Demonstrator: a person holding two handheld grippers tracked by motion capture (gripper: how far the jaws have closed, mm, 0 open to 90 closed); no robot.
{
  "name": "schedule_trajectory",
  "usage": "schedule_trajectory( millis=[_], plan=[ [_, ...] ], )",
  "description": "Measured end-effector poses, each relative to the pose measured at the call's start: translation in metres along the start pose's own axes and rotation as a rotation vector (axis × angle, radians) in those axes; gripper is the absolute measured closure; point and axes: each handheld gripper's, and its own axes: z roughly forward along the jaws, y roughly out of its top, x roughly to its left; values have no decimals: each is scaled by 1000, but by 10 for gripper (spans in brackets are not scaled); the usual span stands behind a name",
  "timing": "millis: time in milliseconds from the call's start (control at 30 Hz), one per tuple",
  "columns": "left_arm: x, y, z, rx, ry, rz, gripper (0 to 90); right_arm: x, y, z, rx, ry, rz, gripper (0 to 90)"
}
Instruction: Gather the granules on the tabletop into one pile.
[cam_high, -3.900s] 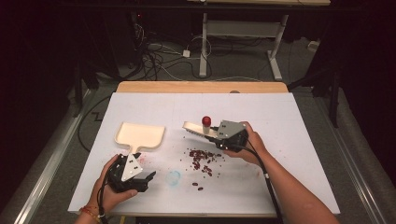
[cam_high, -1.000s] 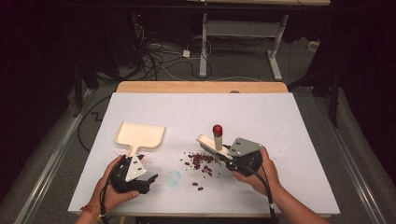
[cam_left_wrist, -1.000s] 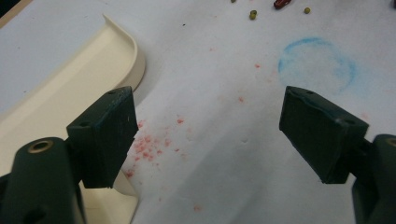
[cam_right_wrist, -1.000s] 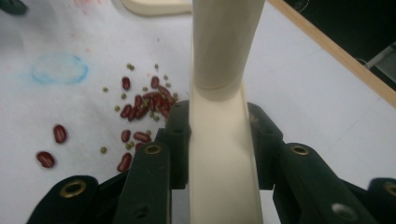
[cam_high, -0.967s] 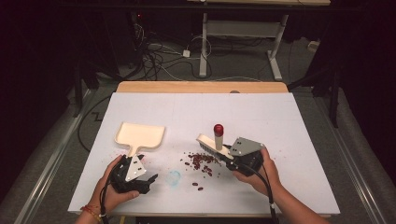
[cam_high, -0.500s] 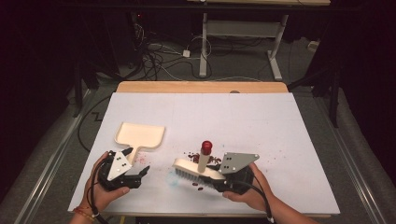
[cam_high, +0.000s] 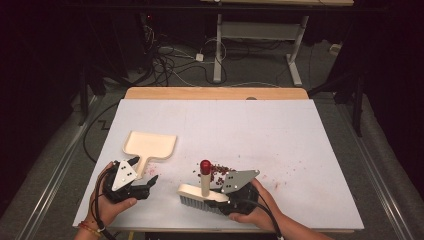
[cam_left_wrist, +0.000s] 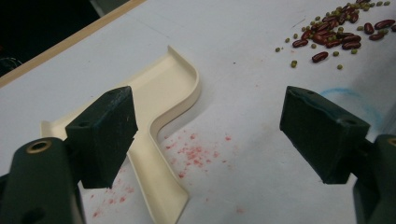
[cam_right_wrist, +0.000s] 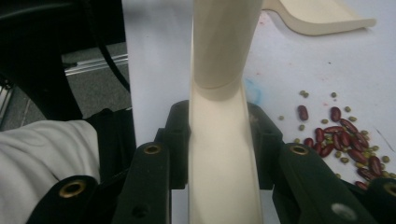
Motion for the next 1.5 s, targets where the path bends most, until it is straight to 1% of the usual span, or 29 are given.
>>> schedule_trajectory(
  millis=[67, 100, 133, 200, 267, 333, 367, 533, 567, 633, 767, 800, 867, 967, 1033, 1167, 1200, 1300, 1367, 1400, 1433, 1500],
  plan=[
    [-1, 0, 1, 3, -5, 3, 178, -4, -1, -1, -1, -16, 15, 671],
    [-1, 0, 2, -3, -1, 16, 178, -6, -2, -1, -3, -24, 23, 671],
    [-1, 1, 2, -1, -1, 19, 178, -7, -2, -1, -5, -37, 27, 671],
    [-1, 1, 2, 2, -3, 21, 178, -10, -2, -1, -8, -50, 40, 670],
    [-1, 1, 2, 2, -4, 20, 178, -12, -3, -1, -5, -80, 55, 670],
    [-1, 1, 2, 3, -4, 20, 178, -14, -3, -1, -13, -80, 77, 670],
    [-1, 1, 2, 2, -4, 19, 178, -13, -4, -1, -16, -93, 101, 670],
    [-1, 1, 3, 1, -2, 18, 178, -11, 0, 2, -37, -159, 141, 672],
    [-1, 1, 3, 2, -2, 18, 178, -11, 2, 3, -46, -169, 156, 671],
    [-1, 1, 3, 2, -4, 19, 178, -9, 5, 8, -66, -167, 189, 672],
    [-2, 1, 4, 4, -5, 18, 178, -2, 13, 22, -83, -190, 219, 671],
    [-2, 1, 4, 6, -6, 19, 178, -2, 13, 26, -90, -200, 234, 671],
    [-2, 1, 5, 8, -6, 20, 178, -2, 15, 31, -95, -232, 249, 671],
    [-2, 1, 6, 14, -10, 19, 178, -6, 15, 33, -100, -283, 280, 671],
    [-2, 1, 6, 20, -10, 22, 178, -10, 13, 33, -99, -309, 308, 670],
    [-3, 1, 6, 21, -10, 25, 178, -19, 5, 27, -107, -334, 362, 668],
    [-3, 1, 6, 21, -10, 26, 178, -21, 3, 25, -107, -342, 369, 668],
    [-4, 1, 7, 23, -14, 26, 178, -26, -2, 20, -107, -343, 407, 668],
    [-4, 1, 7, 27, -17, 30, 178, -27, -3, 16, -121, -368, 416, 669],
    [-5, 1, 8, 27, -19, 31, 178, -27, -3, 13, -125, -393, 413, 670],
    [-5, 1, 8, 28, -20, 32, 178, -28, -3, 11, -122, -406, 403, 670],
    [-5, 1, 8, 31, -22, 35, 178, -31, -6, 8, -124, -411, 428, 670]
  ],
)
